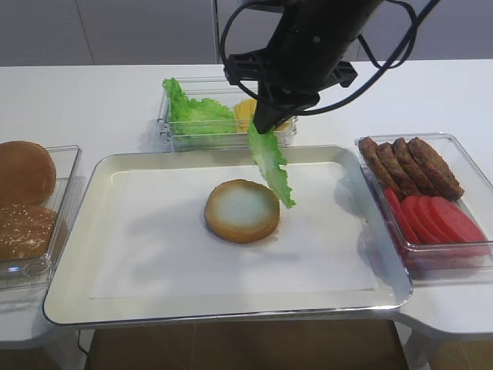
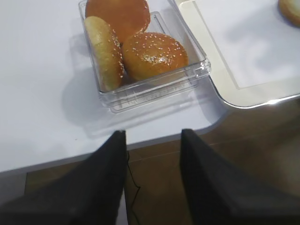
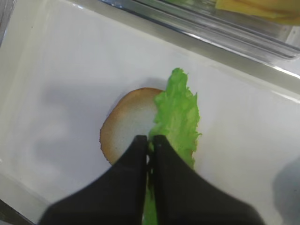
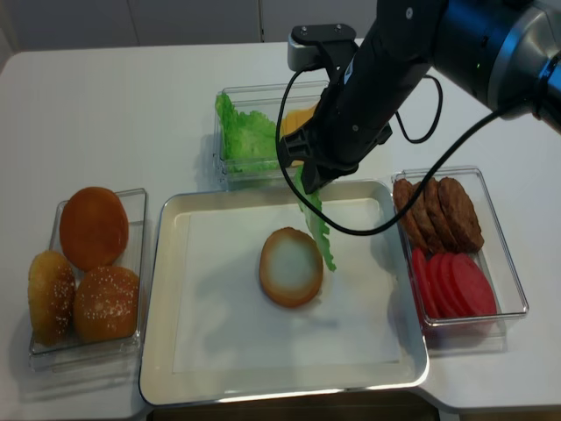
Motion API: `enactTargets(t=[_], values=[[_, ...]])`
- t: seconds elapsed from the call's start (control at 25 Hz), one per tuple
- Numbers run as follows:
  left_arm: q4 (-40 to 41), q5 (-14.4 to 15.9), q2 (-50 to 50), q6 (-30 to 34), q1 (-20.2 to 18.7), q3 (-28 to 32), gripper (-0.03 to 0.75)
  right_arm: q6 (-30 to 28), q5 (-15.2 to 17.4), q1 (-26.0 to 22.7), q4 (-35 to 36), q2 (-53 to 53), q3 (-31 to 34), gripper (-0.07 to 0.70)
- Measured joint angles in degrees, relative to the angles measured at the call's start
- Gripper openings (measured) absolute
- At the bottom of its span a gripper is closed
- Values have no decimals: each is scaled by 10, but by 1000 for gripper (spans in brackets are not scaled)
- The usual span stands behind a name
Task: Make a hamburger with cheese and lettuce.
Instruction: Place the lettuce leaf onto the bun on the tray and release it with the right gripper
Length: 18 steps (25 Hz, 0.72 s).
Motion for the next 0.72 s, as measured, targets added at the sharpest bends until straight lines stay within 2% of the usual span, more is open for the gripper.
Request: enactTargets(t=[0.72], values=[[0,0,0,0,0,0,288,-2,5,0,7,0,0,42]])
